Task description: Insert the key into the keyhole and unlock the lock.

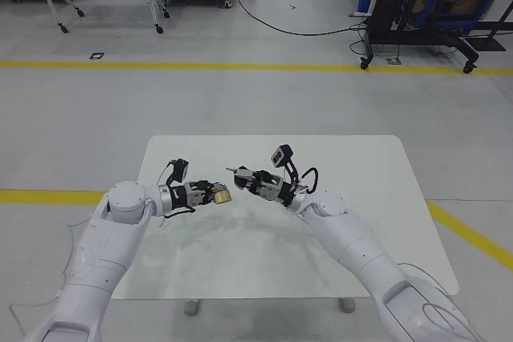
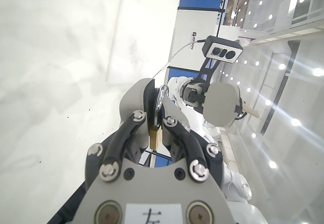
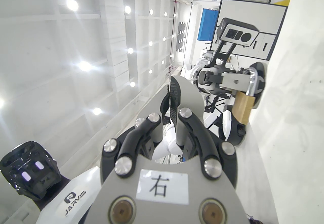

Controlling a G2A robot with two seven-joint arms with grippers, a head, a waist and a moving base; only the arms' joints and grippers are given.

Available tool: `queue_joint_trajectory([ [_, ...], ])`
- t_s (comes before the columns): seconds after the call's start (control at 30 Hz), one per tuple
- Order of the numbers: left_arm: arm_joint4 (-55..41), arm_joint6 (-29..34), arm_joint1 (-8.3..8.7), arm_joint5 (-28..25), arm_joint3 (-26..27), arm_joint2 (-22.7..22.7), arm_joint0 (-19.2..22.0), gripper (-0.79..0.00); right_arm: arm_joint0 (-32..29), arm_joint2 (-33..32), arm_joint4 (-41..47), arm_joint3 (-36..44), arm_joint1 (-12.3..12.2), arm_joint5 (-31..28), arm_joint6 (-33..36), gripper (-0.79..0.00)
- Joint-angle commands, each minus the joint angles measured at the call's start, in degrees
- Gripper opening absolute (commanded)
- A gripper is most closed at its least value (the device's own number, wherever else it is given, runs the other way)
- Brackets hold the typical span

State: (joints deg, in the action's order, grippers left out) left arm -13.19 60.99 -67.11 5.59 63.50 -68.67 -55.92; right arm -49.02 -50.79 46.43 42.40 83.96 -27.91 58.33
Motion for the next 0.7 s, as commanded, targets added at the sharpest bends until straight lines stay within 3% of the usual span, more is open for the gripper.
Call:
queue_joint_trajectory([
  [0.0, 0.02, 0.02, 0.0, 0.0, 0.01, 0.01, -0.02, -0.785, 0.07, 0.04, 0.08, -0.38, 0.04, -0.25, 0.02, -0.785],
  [0.17, 0.02, 0.02, 0.0, 0.0, 0.01, 0.01, -0.02, -0.785, 0.07, 0.04, 0.08, -0.38, 0.04, -0.25, 0.02, -0.785],
  [0.23, -2.88, -2.07, -0.22, 2.57, -0.87, -0.36, -0.8, -0.785, -0.07, 0.06, -0.02, -0.24, 0.04, -0.08, -0.33, -0.785],
  [0.4, -12.94, -6.76, -1.24, 14.96, -5.82, -0.95, 0.86, -0.785, -1.18, 1.89, -10.34, 3.49, -0.03, 2.23, -10.65, -0.785],
  [0.53, -17.36, -8.46, -1.77, 19.56, -8.12, -0.92, 1.96, -0.785, -3.14, 2.42, -17.14, 7.92, -0.44, 6.78, -18.11, -0.785],
  [0.67, -17.88, -10.19, -1.93, 20.41, -8.91, -0.55, 2.49, -0.785, -5.56, 1.82, -24.47, 13.8, -1.54, 13.7, -23.91, -0.785],
])
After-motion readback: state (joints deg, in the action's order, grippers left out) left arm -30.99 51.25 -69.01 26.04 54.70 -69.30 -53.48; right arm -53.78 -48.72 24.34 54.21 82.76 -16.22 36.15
